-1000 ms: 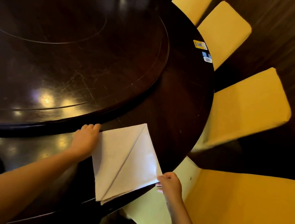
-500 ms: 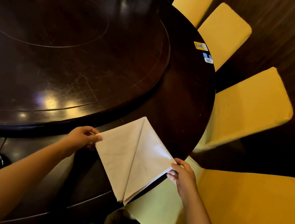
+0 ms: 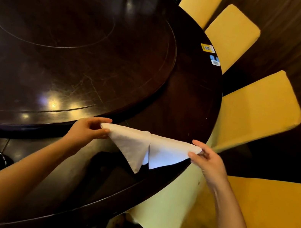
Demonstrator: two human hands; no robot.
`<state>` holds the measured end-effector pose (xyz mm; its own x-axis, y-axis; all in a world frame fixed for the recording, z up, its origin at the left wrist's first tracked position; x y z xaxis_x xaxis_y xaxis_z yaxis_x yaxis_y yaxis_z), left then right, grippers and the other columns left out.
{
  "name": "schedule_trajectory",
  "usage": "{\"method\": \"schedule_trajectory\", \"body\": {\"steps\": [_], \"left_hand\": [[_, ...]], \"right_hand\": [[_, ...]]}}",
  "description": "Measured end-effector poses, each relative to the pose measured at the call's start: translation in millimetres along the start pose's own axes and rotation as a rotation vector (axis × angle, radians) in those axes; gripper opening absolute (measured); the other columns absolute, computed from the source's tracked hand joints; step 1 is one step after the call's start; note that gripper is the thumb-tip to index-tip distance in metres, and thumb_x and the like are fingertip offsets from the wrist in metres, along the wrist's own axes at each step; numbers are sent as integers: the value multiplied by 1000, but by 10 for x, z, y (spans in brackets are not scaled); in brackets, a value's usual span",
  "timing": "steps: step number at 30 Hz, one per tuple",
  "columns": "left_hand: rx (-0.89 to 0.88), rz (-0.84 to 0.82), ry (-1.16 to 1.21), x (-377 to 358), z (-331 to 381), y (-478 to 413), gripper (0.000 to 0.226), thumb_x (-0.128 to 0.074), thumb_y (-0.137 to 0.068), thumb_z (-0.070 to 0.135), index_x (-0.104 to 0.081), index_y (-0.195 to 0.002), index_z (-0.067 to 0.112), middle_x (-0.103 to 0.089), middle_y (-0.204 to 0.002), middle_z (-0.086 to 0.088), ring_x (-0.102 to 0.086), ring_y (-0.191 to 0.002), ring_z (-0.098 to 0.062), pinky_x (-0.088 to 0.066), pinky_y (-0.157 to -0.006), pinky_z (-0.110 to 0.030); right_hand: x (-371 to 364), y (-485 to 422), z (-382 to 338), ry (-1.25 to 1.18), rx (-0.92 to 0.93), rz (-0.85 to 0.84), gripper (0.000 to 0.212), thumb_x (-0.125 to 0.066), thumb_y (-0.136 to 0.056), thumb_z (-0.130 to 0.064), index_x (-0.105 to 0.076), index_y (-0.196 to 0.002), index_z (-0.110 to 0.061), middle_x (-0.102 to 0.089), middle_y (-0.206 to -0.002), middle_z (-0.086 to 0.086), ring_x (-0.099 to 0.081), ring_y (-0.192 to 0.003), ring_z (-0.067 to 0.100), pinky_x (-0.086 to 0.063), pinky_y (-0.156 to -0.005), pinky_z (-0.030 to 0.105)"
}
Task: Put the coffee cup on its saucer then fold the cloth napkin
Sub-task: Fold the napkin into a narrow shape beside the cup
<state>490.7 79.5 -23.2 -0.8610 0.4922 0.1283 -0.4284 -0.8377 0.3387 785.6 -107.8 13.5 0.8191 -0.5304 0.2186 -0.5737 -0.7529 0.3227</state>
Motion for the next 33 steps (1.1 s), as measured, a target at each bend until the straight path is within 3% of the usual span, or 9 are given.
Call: {"method": "schedule_trajectory", "body": {"steps": [4, 8, 12, 17, 20, 22, 25, 29, 33], "left_hand": [[-349, 127, -565, 52, 564, 102, 26, -66, -83, 15, -67, -108, 16, -69, -93, -1, -65, -75, -9, -47, -71, -20], [-491, 121, -748, 60, 910, 150, 12, -66, -83, 18, -70, -93, 13, -68, -90, -5, -60, -79, -17, -47, -66, -26], [-322, -20, -369, 169, 840, 123, 9, -63, -84, 19, -69, -92, 19, -70, -84, 8, -64, -81, -5, -49, -71, -17], [-30, -152, 198, 12, 516, 130, 12, -54, -86, 11, -62, -91, 5, -67, -74, -10, -67, -64, -14, -57, -61, -21], [216, -162, 186, -126, 66, 57, 12, -50, -91, 6, -62, -88, 4, -66, -67, -8, -65, -55, -11, -57, -55, -22], [389, -102, 186, -178, -321, -12, 11, -52, -91, 5, -61, -89, 1, -63, -73, -13, -66, -54, -13, -57, -52, -23], [534, 23, 134, -188, -780, -135, 18, -54, -90, 5, -58, -104, -6, -61, -77, -16, -63, -64, -20, -57, -47, -25], [491, 191, 66, -156, -986, -277, 21, -56, -89, 4, -57, -108, -5, -60, -83, -16, -60, -67, -21, -55, -45, -24], [259, 278, -393, -10, -846, -365, 24, -60, -87, 16, -61, -110, 9, -59, -112, -15, -62, -90, -26, -54, -82, -38]], "right_hand": [[77, 43, -371, 312, 173, 26, 19, -67, -82, -8, -66, -99, -17, -56, -72, -12, -56, -65, 0, -43, -57, 5], [254, -47, -434, 283, 187, 66, 6, -71, -79, -12, -71, -83, -16, -67, -82, -5, -59, -65, -6, -44, -61, 6], [233, -102, -279, 9, 22, -68, 7, -66, -82, -9, -71, -86, -9, -72, -80, 3, -68, -73, 8, -56, -69, 16], [66, -127, 20, -132, -246, -174, 7, -57, -86, -5, -64, -84, -2, -71, -60, 6, -67, -53, 13, -56, -52, 20], [19, -223, 352, -35, -398, -126, 6, -61, -85, -7, -63, -81, -2, -69, -55, 6, -66, -49, 12, -55, -48, 20], [-51, -296, 600, 9, -487, -80, 9, -62, -86, -8, -60, -81, -1, -68, -60, 11, -66, -54, 16, -57, -61, 24], [-225, -395, 849, 55, -540, -30, 20, -61, -87, -9, -58, -101, 5, -63, -82, 17, -62, -72, 21, -51, -80, 34], [-287, -528, 1005, 45, -458, 139, 31, -60, -89, -10, -54, -112, 9, -61, -95, 27, -63, -93, 36, -52, -83, 41], [-173, -567, 911, 523, -208, 262, 35, -60, -88, -28, -56, -111, -2, -63, -107, 19, -60, -97, 34, -52, -84, 44]]}}
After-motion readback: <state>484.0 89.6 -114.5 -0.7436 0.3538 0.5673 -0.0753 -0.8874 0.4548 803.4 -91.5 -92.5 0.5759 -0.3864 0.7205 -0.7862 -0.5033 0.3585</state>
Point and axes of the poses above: each hand's wrist, its own y-axis away from the middle knuckle, its own x-axis out of the back of the hand, z = x × y, the point moved 10 cm from there along -y, towards the middle knuckle
